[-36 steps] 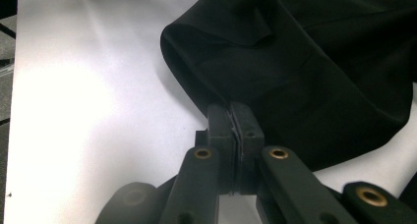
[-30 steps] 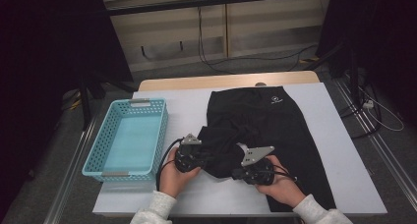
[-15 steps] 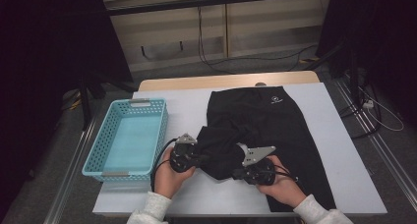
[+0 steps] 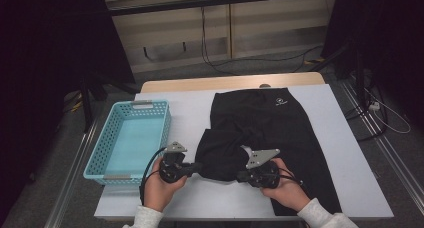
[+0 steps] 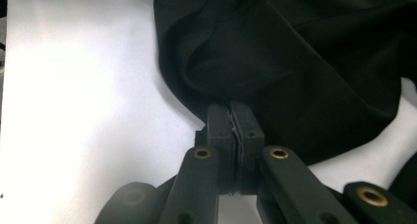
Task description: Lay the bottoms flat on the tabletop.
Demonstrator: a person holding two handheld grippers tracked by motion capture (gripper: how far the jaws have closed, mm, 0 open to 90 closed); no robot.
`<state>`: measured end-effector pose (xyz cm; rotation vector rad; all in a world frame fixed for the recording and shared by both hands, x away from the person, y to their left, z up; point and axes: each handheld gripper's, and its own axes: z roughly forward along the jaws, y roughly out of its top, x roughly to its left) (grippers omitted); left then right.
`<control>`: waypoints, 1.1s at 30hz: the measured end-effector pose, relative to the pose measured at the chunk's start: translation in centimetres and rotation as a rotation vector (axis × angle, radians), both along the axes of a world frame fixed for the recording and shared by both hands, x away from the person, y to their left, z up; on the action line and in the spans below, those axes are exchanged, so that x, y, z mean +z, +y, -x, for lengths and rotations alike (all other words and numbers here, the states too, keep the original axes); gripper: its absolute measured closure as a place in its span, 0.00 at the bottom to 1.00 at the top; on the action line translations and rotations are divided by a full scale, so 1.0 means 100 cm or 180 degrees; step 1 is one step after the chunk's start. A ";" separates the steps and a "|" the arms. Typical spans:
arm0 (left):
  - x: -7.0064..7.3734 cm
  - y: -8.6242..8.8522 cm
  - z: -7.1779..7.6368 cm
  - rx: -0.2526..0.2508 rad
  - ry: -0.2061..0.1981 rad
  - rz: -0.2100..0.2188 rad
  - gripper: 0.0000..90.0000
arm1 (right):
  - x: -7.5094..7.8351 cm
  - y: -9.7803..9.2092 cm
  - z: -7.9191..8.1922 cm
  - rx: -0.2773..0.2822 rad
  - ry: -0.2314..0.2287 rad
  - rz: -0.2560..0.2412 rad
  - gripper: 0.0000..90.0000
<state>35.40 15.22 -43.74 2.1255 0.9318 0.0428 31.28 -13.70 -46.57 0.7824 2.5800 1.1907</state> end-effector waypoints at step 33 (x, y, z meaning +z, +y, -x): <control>-0.004 -0.008 -0.003 -0.0015 0.0014 0.0085 0.99 | 0.012 0.007 -0.007 -0.0209 -0.0137 -0.0250 0.57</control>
